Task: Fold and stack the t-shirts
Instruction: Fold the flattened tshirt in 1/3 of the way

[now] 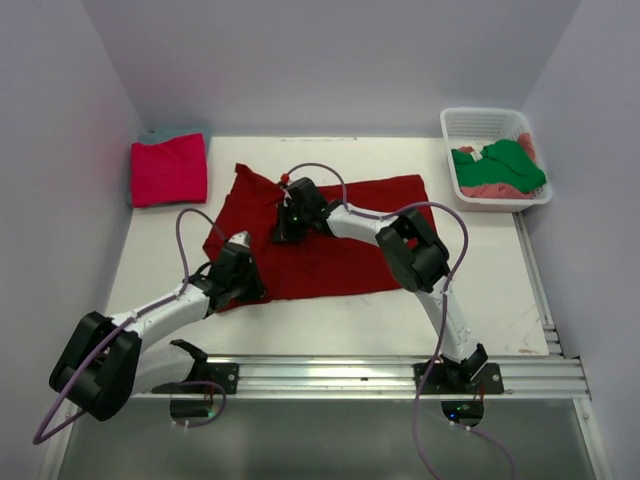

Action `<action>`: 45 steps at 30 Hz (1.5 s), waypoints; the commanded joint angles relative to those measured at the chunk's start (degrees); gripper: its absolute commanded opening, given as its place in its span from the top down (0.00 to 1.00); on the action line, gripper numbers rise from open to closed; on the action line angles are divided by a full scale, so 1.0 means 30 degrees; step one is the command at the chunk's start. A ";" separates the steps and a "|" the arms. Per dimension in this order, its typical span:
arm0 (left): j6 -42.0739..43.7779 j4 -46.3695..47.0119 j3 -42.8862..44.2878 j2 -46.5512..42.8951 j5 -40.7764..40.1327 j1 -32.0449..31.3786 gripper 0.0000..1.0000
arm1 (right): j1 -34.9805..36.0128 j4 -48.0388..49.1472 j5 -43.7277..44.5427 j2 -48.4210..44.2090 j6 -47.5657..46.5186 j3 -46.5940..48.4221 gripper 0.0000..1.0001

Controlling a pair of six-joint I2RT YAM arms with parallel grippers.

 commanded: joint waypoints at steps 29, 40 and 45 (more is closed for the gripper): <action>-0.0300 -0.0665 -0.1111 -0.1226 0.0026 -0.0081 1.00 | -0.0968 -0.2480 0.6186 -0.0651 -0.3666 0.2755 1.00; 0.0081 -0.1163 -0.0263 -0.3069 -0.1232 -0.0081 1.00 | -0.0472 0.0865 0.5953 -0.7565 -0.3871 -0.3657 1.00; 0.0491 -0.0609 0.1053 -0.3746 -0.2550 -0.0081 1.00 | 0.0231 0.0805 0.4957 -0.8272 -0.2759 -0.5742 1.00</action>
